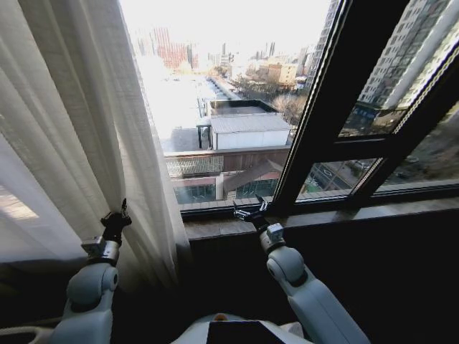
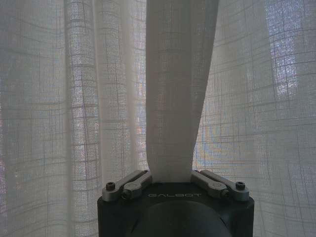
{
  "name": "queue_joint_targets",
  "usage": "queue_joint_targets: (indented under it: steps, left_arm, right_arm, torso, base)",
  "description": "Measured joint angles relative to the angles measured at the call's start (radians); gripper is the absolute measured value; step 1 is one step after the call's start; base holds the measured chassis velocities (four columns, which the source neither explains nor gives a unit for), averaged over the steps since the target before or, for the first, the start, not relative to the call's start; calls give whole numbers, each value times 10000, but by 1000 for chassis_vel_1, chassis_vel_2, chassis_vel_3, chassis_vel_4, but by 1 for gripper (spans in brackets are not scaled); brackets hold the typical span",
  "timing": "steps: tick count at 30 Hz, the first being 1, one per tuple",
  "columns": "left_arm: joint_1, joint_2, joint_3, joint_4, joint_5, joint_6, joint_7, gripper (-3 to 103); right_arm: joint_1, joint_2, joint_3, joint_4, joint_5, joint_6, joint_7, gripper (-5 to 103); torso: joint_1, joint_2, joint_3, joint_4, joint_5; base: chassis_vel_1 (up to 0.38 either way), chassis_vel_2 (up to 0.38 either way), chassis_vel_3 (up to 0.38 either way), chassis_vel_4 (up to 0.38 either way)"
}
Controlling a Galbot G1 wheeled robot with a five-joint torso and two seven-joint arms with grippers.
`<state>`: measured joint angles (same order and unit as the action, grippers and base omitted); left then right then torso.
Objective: Open the curtains by pulling them apart, changing their state from closed to fully open.
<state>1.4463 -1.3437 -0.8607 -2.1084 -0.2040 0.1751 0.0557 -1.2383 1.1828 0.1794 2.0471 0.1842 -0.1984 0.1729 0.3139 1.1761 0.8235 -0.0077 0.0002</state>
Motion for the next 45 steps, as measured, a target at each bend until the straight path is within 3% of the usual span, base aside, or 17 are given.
queue_joint_targets:
  steps: [32,45]
  left_arm:
    - [19,-207,-191,190,-91,-62,-165,0]
    - [-124,105,-2793,987,-1783,-54,-332,0]
  right_arm:
    - [38,12,-97,-162,47,237,-18,100]
    - [70,12,-168,-295,23,238,-35,100]
  torso:
    - [0,0,0,0,0]
    - [0,0,0,0,-3]
  base:
    - [28,32,-32,-33]
    - [0,0,0,0]
